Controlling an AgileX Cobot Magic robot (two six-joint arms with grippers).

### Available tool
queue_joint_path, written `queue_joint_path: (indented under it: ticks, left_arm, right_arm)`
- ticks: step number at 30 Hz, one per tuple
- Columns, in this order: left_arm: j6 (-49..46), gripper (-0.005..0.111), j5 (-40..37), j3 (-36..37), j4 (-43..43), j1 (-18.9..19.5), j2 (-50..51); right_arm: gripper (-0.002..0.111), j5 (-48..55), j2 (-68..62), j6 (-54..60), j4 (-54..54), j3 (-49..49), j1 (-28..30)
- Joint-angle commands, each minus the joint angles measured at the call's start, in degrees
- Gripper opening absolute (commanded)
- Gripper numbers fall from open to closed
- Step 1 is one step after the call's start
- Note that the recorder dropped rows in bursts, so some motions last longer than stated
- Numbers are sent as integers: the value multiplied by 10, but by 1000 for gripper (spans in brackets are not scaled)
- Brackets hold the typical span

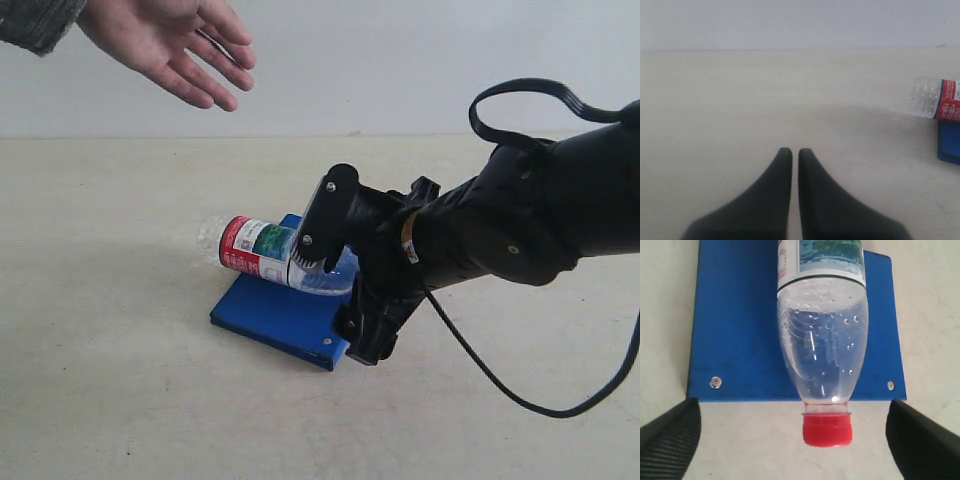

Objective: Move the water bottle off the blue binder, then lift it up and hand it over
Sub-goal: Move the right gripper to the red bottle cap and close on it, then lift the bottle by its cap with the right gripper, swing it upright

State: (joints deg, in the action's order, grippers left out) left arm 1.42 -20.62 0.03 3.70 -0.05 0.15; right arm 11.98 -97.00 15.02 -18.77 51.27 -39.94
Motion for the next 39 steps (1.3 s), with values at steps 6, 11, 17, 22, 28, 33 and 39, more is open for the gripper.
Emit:
queue_joint_path:
  ticks: [6,11,17,22,28,33,39]
  left_arm:
    - [0,4,0,0,-1,-4,-2]
    - [0,4,0,0,-1,-4,-2]
    - [0,4,0,0,-1,-4,-2]
    - [0,4,0,0,-1,-4,-2]
    - [0,4,0,0,-1,-4,-2]
    - [0,4,0,0,-1,-4,-2]
    - [0,4,0,0,-1,-4,-2]
  right_arm:
    - [91,-15,-7,0,-81,1,0]
    - [91,-25,-16,-3,-105,1,0]
    - [91,-8,-16,-2,-105,1,0]
    - [91,-15,-27,-50,-105,3,0]
    - [91,11,-71,-84,-105,34,5]
    - [57,65,-82,-132,-113,70,40]
    - [28,61,-82,-131,-113,70,40]
